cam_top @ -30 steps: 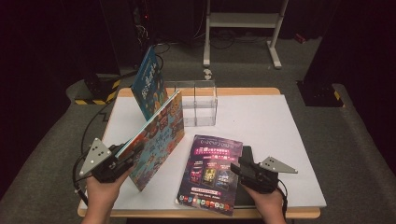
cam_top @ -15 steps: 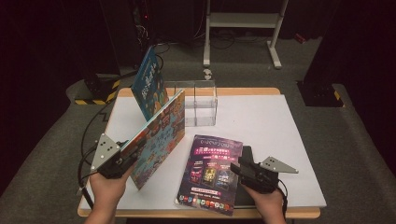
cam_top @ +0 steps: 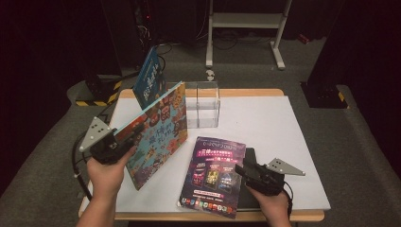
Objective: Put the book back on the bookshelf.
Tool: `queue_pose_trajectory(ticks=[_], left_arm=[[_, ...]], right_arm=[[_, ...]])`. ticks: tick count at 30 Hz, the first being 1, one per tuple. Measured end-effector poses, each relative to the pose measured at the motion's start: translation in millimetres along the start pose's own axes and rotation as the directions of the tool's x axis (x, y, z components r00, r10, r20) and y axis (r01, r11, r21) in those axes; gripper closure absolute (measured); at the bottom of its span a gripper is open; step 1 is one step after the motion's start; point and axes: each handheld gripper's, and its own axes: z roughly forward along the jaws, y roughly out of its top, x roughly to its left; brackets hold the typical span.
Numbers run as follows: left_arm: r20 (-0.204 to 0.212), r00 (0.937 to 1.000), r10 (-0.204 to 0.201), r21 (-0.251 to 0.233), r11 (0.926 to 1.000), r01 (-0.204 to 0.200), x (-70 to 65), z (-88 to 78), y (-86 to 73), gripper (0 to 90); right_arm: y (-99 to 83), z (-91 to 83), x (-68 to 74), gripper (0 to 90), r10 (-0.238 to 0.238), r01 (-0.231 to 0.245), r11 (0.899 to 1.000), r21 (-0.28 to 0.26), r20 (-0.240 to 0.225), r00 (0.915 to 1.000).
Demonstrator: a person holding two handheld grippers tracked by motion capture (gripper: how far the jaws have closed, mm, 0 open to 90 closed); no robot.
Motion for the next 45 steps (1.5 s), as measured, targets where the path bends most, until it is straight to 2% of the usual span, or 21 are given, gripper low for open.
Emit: queue_pose_trajectory(ticks=[5, 8, 11, 17, 20, 24, 26, 28, 34, 38, 42, 45], left_arm=[[-0.086, 0.9962, 0.010, -0.012, 0.9999, -0.011, 5.9, -5.2, 10.1, 81.2], [-0.139, 0.9896, 0.037, -0.013, 0.9992, -0.039, 3.1, -2.0, 14.8, 81.2], [-0.174, 0.9831, 0.057, -0.010, 0.9982, -0.059, -0.9, 6.2, 17.6, 81.2], [-0.214, 0.9758, 0.044, -0.028, 0.9983, -0.051, -9.2, 36.6, 17.4, 81.1], [-0.252, 0.9669, 0.039, -0.044, 0.9977, -0.051, -13.3, 56.1, 14.4, 81.0], [-0.296, 0.9543, 0.043, -0.029, 0.9981, -0.054, -15.8, 79.0, 13.0, 80.9], [-0.310, 0.9504, 0.026, -0.032, 0.9988, -0.038, -14.4, 88.1, 12.6, 81.0], [-0.318, 0.9475, 0.030, -0.039, 0.9982, -0.045, -13.8, 98.4, 11.5, 80.9], [-0.360, 0.9324, 0.029, -0.060, 0.9967, -0.055, -12.8, 122.1, 9.4, 80.9], [-0.366, 0.9307, 0.000, -0.062, 0.9978, -0.024, -6.8, 135.2, 4.7, 80.9], [-0.377, 0.9263, -0.003, -0.084, 0.9960, -0.031, -6.7, 138.2, -6.9, 80.8], [-0.369, 0.9293, 0.018, -0.086, 0.9948, -0.053, -10.2, 134.0, -15.2, 80.3]], right_arm=[[0.3, 0.1, -0.3, 51.9, 0.003, -0.003, 1.000, -0.002, -0.004, 1.0000], [0.8, 0.1, 0.1, 52.1, 0.001, -0.001, 1.000, -0.004, -0.007, 1.0000], [1.2, -0.2, 0.1, 52.3, 0.001, -0.001, 1.000, -0.006, -0.008, 1.0000], [1.1, -0.7, 0.8, 52.5, 0.001, -0.001, 1.000, -0.007, -0.011, 0.9999], [1.0, -0.8, 0.8, 52.6, 0.002, -0.002, 1.000, -0.007, -0.012, 0.9999], [0.9, -0.9, 0.6, 52.7, 0.003, -0.003, 1.000, -0.008, -0.014, 0.9999], [0.6, -0.5, 0.5, 52.7, 0.002, -0.002, 1.000, -0.008, -0.016, 0.9999], [0.2, 0.3, 0.4, 52.7, 0.003, -0.004, 1.000, -0.004, -0.019, 0.9998], [0.0, -0.4, 0.1, 52.8, 0.008, -0.008, 1.000, -0.007, -0.025, 0.9997], [-0.4, -0.5, -0.7, 53.0, 0.010, -0.010, 1.000, -0.010, -0.028, 0.9996], [-4.1, 2.1, -2.2, 53.0, 0.024, -0.024, 1.000, 0.004, -0.030, 0.9993], [-5.1, 3.3, -2.5, 53.0, 0.029, -0.029, 1.000, 0.011, -0.033, 0.9990]])
